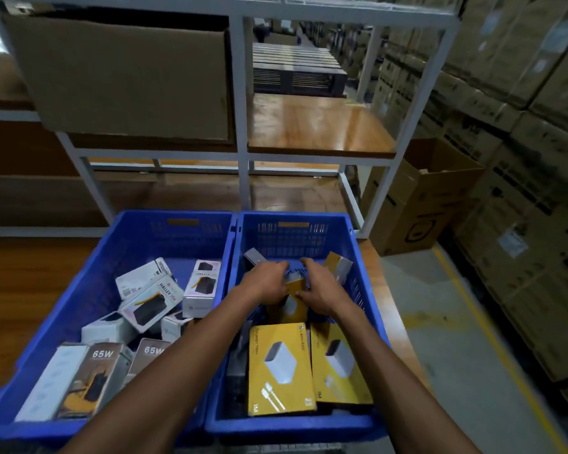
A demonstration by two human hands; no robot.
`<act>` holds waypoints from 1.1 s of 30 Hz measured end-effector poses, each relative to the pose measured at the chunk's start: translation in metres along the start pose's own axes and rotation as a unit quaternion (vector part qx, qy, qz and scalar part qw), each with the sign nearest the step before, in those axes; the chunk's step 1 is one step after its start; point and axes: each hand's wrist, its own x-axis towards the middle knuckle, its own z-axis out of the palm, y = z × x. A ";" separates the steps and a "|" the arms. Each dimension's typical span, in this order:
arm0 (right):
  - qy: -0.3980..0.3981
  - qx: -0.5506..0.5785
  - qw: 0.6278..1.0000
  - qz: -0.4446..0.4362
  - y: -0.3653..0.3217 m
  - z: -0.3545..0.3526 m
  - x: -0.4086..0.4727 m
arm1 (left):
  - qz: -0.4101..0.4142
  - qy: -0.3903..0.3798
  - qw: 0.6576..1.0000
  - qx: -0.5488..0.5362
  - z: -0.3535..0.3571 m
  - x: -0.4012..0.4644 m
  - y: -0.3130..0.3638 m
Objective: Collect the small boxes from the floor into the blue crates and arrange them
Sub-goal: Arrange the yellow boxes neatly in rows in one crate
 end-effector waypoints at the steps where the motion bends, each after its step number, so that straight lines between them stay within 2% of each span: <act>1: -0.025 -0.003 1.000 -0.007 0.002 0.000 0.004 | -0.002 0.001 1.000 -0.014 0.001 0.003 0.000; 3: -0.056 -0.014 0.998 -0.023 0.007 0.002 0.011 | -0.001 -0.003 1.000 -0.018 0.001 0.005 0.001; 6: -0.063 -0.045 0.995 -0.066 0.019 0.009 0.019 | 0.027 -0.064 0.997 0.018 0.005 0.010 -0.003; 10: -0.084 -0.074 0.990 -0.085 0.030 0.004 0.021 | 0.058 -0.112 0.992 -0.025 0.010 0.016 -0.013; 14: -0.209 -0.122 0.967 -0.078 0.037 -0.008 0.012 | 0.030 -0.134 0.981 -0.137 0.001 0.014 -0.011; 16: -0.256 -0.089 0.961 -0.055 0.040 -0.014 0.008 | 0.019 -0.091 0.990 -0.105 -0.001 0.018 -0.012; 20: -0.169 -0.048 0.983 -0.049 0.043 -0.018 0.006 | 0.015 0.016 0.999 0.030 -0.002 0.029 -0.017; 24: -0.080 0.006 0.996 -0.042 0.043 -0.011 0.007 | -0.003 -0.032 0.977 0.210 0.011 0.033 -0.027; 26: -0.062 0.017 0.997 -0.040 0.043 -0.007 0.008 | 0.005 -0.017 0.972 0.235 0.020 0.035 -0.028; 30: -0.019 0.058 0.998 -0.032 0.042 0.001 0.009 | 0.022 0.076 0.987 0.138 0.029 0.039 -0.031; 33: 0.036 0.127 0.991 -0.027 0.042 0.002 0.010 | 0.014 0.191 0.980 -0.043 0.031 0.038 -0.032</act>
